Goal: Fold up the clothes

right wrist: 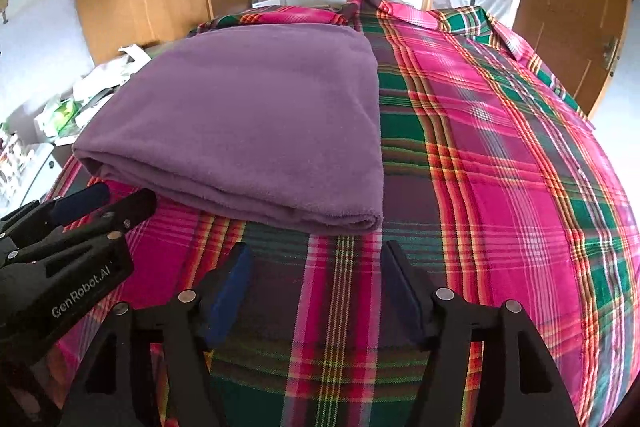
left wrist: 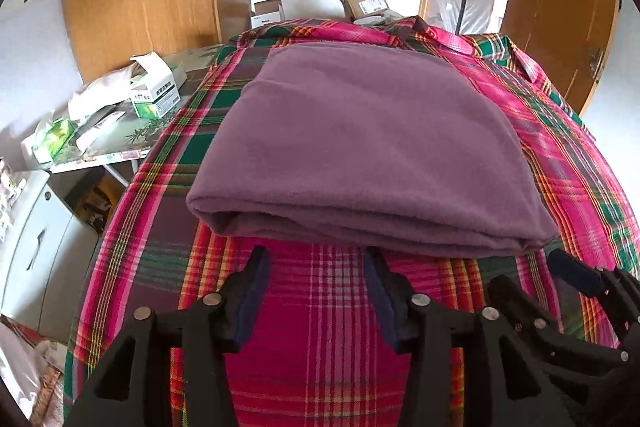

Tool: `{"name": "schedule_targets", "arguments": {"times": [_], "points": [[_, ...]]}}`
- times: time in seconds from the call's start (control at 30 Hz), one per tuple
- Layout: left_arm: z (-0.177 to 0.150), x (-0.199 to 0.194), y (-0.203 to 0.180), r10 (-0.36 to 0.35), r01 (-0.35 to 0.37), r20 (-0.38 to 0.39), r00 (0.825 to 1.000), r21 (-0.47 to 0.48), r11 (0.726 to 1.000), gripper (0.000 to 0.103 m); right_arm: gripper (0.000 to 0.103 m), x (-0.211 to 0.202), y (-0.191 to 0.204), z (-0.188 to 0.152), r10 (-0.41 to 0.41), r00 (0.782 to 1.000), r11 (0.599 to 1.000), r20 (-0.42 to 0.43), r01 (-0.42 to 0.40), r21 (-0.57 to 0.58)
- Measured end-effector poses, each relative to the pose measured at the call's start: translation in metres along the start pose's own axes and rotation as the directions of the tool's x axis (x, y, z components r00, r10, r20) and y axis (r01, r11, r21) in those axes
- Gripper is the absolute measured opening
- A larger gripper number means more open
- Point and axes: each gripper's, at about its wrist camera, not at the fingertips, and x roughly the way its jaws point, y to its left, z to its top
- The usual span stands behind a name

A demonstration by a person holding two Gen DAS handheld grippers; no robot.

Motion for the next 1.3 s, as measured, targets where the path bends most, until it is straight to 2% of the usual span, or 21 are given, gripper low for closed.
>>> {"name": "schedule_targets", "arguments": {"times": [0.23,0.3,0.33,0.47,1.3], "points": [[0.001,0.002,-0.003,0.006,-0.006,-0.006,1.0,0.021,1.0,0.057,0.07,-0.001,-0.004,-0.001,0.012,1.0,0.999,-0.005,-0.012,-0.031],[0.001,0.002,-0.004,0.007,-0.007,-0.006,1.0,0.022,1.0,0.058,0.077,0.0,-0.008,-0.001,0.008,1.0,1.0,-0.007,-0.008,-0.02],[0.001,0.002,-0.004,0.006,-0.006,-0.006,1.0,0.022,1.0,0.058,0.077,0.0,-0.01,-0.001,0.012,1.0,1.0,-0.007,-0.012,-0.011],[0.001,0.003,-0.005,0.007,-0.006,-0.008,1.0,0.021,1.0,0.061,0.078,0.0,-0.009,-0.001,0.01,1.0,1.0,-0.007,-0.01,-0.014],[0.002,0.004,-0.006,0.016,-0.016,-0.008,1.0,0.015,1.0,0.062,0.078,-0.001,-0.015,-0.001,0.009,1.0,1.0,-0.008,-0.009,-0.008]]}}
